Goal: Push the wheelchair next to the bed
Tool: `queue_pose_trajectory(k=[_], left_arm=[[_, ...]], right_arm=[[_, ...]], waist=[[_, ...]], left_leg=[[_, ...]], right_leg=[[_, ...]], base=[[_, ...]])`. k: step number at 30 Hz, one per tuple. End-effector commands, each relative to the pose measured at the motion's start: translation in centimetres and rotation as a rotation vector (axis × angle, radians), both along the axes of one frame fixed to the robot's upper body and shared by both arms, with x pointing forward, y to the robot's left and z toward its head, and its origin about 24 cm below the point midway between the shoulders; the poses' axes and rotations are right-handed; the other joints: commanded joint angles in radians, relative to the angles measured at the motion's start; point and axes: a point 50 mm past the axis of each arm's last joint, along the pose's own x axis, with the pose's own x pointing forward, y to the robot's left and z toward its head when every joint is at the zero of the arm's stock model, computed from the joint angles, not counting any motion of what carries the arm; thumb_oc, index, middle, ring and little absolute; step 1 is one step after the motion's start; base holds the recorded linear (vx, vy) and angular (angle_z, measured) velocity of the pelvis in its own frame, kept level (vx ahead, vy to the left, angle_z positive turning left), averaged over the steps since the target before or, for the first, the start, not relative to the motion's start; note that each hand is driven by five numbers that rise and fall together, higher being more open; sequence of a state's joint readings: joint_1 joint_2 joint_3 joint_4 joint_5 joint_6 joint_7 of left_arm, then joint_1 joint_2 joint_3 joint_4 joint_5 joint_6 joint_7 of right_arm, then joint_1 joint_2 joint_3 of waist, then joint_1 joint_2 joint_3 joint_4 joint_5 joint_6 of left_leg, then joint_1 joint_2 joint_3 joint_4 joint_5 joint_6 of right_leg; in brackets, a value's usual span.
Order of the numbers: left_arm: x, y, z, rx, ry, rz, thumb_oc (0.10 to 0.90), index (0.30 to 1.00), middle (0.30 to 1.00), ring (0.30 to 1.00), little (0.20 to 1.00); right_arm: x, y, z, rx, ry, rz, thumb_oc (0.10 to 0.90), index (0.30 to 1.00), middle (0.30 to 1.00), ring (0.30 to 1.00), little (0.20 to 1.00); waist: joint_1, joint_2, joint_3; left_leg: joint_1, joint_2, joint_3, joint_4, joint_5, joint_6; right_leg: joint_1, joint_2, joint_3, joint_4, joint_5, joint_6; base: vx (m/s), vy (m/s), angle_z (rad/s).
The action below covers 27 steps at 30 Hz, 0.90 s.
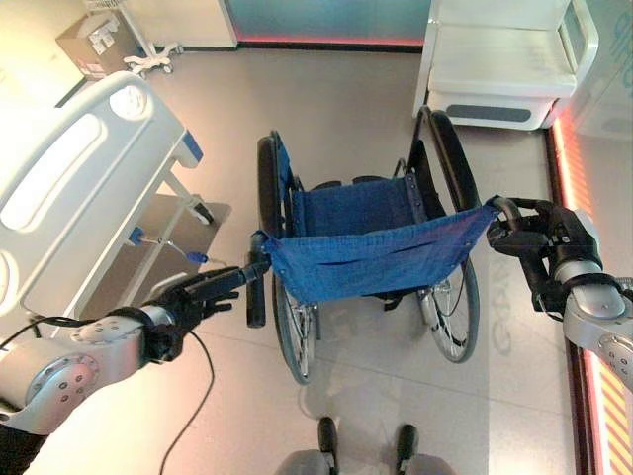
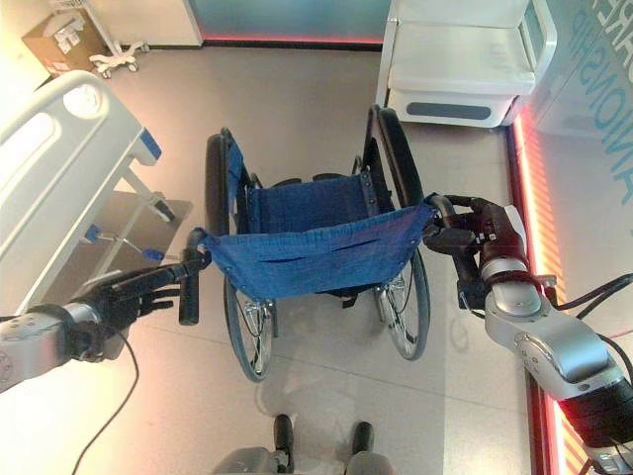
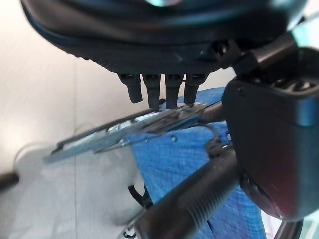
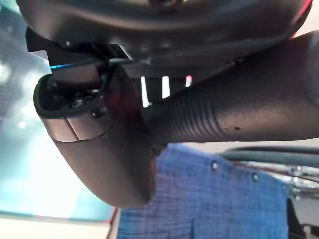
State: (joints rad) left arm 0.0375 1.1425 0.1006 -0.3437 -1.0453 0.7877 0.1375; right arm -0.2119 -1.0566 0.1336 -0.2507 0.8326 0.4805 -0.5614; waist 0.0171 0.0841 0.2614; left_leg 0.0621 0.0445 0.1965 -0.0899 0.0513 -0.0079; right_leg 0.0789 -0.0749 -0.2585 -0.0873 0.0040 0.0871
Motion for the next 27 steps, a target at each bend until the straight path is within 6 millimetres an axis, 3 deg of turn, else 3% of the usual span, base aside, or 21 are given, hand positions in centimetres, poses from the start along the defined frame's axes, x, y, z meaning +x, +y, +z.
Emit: queue_pose_trajectory(k=[1,9,15,27], left_arm=[[0.1,4.3,3.7,0.159,-0.075,0.088,0.8,0.9,0.9,0.9,0.9],[0.2,2.4,3.5,0.1,-0.026,-0.067,0.8,0.9,0.9,0.9,0.9],[-0.1,-0.9,2.1,-0.089,0.069,-0.187,0.8,0.9,0.9,0.9,0.9],[0.0,-4.7,1.0,-0.346,0.085,-0.209,0.8,0.9,0.9,0.9,0.9]], right_arm=[[-0.1,-0.1,0.6,0.095,-0.007,0.026,0.4,0.3,0.3,0.3,0.3],[-0.3,0.3,0.5,0.097,-0.006,0.041,0.4,0.3,0.3,0.3,0.3],[-0.3,0.8,-0.2,0.089,-0.003,0.06,0.4,0.3,0.3,0.3,0.3],[0.0,1.2,-0.9,0.084,-0.008,0.067,0.4,0.3,0.3,0.3,0.3]], waist=[[0.009,-0.027,0.001],[0.002,-0.019,0.005],[-0.009,-0.011,0.01],[-0.023,-0.016,0.022]], left_leg=[[-0.009,-0.008,0.038,0.014,-0.02,-0.034],[-0.007,-0.009,0.046,0.014,-0.02,-0.035],[-0.006,-0.009,0.053,0.014,-0.018,-0.036],[-0.008,-0.004,0.062,0.016,-0.017,-0.037]], right_leg=[[-0.025,-0.036,-0.029,0.027,0.033,0.031],[-0.028,-0.037,-0.029,0.033,0.034,0.033],[-0.033,-0.039,-0.028,0.036,0.036,0.033],[-0.041,-0.035,-0.019,0.037,0.04,0.033]], base=[[-0.01,-0.009,0.03],[0.0,0.0,0.0],[0.0,0.0,0.0],[0.0,0.0,0.0]])
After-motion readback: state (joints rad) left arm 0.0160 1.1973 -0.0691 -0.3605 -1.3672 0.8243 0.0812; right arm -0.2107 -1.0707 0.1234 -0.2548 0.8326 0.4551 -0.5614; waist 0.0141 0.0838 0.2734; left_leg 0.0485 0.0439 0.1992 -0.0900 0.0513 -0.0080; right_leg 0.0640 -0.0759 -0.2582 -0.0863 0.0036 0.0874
